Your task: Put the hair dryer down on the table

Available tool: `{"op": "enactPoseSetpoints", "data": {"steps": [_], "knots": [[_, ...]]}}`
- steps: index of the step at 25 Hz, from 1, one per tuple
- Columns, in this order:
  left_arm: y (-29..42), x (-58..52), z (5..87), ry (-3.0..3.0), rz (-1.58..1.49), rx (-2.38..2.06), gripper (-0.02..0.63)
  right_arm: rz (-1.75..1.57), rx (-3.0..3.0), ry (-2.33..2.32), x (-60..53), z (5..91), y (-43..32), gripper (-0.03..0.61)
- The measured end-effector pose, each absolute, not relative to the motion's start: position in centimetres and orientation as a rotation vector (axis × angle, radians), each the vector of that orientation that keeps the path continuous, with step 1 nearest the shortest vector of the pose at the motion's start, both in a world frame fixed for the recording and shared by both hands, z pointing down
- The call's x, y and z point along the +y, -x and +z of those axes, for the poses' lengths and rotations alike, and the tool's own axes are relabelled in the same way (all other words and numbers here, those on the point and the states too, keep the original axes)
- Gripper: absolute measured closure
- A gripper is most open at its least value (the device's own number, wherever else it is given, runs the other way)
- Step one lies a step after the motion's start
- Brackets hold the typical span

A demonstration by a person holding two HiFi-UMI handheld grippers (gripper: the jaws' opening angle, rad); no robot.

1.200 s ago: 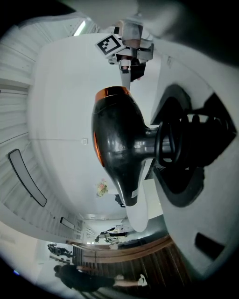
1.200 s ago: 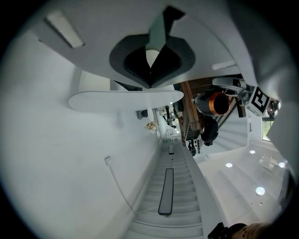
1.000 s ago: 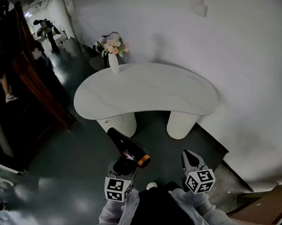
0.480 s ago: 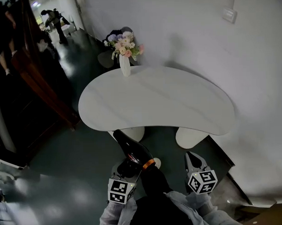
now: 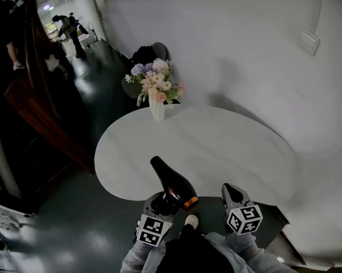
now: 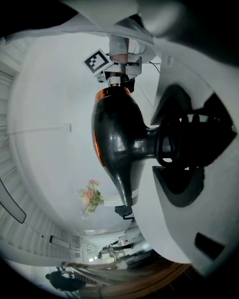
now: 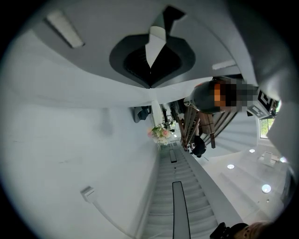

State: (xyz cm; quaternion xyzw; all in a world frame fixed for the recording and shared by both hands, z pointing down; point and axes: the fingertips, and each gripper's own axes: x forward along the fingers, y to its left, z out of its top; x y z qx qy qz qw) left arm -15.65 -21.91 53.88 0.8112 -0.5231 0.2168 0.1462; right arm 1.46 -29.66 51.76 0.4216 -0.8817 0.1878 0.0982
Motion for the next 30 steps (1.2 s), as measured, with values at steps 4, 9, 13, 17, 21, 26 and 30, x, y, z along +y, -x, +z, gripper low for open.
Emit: {"op": "enactPoseSetpoints", "data": {"steps": [4,9,13,17,21,26,30], "knots": [[16.1,-28.1,53.8,-2.385,0.622,-1.473,0.333,0.531,-2.633,-1.227,-34.9,52.4,0.1,0.568],[15.8,-34.7,54.2,-2.461,0.707,-1.385,0.333,0.591,-2.618,-1.327,-37.1,52.6,0.3,0.568],[14.2,-41.0,56.0,-2.527,0.796,-1.313,0.333,0.657,-2.581,-1.455,-39.7,53.0,-1.3,0.568],[12.5,-46.5,58.0,-2.574,0.879,-1.230,0.333,0.663,-2.508,-1.520,-42.2,54.0,-2.6,0.568],[11.7,-50.9,60.9,-2.576,0.986,-1.160,0.333,0.676,-2.434,-1.539,-44.0,55.3,-3.2,0.568],[11.2,-54.8,63.8,-2.570,1.042,-1.104,0.333,0.741,-2.365,-1.572,-45.6,56.9,-3.7,0.568],[11.7,-57.3,65.8,-2.573,1.114,-1.107,0.333,0.776,-2.327,-1.582,-46.4,58.1,-3.8,0.568]]}}
